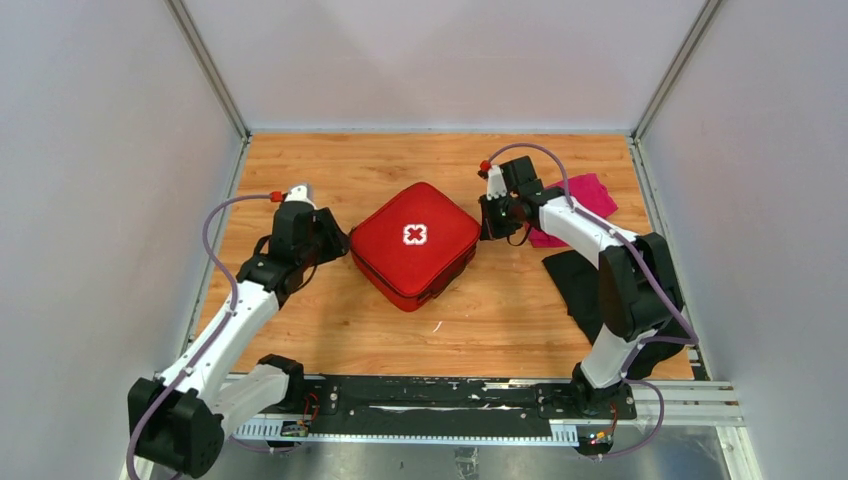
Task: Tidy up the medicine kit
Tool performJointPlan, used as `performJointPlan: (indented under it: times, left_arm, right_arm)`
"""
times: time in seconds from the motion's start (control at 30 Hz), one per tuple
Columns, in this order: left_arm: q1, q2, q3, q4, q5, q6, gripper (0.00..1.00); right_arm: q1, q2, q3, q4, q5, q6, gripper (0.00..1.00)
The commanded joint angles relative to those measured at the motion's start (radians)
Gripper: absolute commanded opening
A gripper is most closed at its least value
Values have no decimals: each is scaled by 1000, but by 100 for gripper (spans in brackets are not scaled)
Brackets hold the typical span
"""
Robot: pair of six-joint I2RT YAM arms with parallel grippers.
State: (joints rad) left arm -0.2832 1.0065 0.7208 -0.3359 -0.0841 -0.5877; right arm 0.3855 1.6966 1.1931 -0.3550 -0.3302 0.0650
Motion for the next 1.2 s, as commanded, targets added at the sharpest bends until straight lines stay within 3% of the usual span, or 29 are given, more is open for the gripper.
performJointPlan:
  times: [0.0,0.2,0.33,0.5,0.83,1.17]
  left_arm:
    - [-17,-51,43,-103,-30,75,50]
    - [-199,-10,107,-80,-59,248,57]
    - [-414,101,194,-93,-167,406,59]
    - [-580,265,273,-99,-217,524,60]
    - [-684,388,282,-32,-116,586,61]
    - [-699,456,272,-31,-176,585,62]
  right_arm:
    - [-11,30,52,-2,15,-48,0]
    - [-11,36,51,-2,8,-46,0]
    - [-12,39,43,-2,5,-28,0]
    - [-11,45,32,-4,5,-25,0]
    - [-11,49,24,-6,13,-23,0]
    - [-11,29,9,-6,31,-11,0]
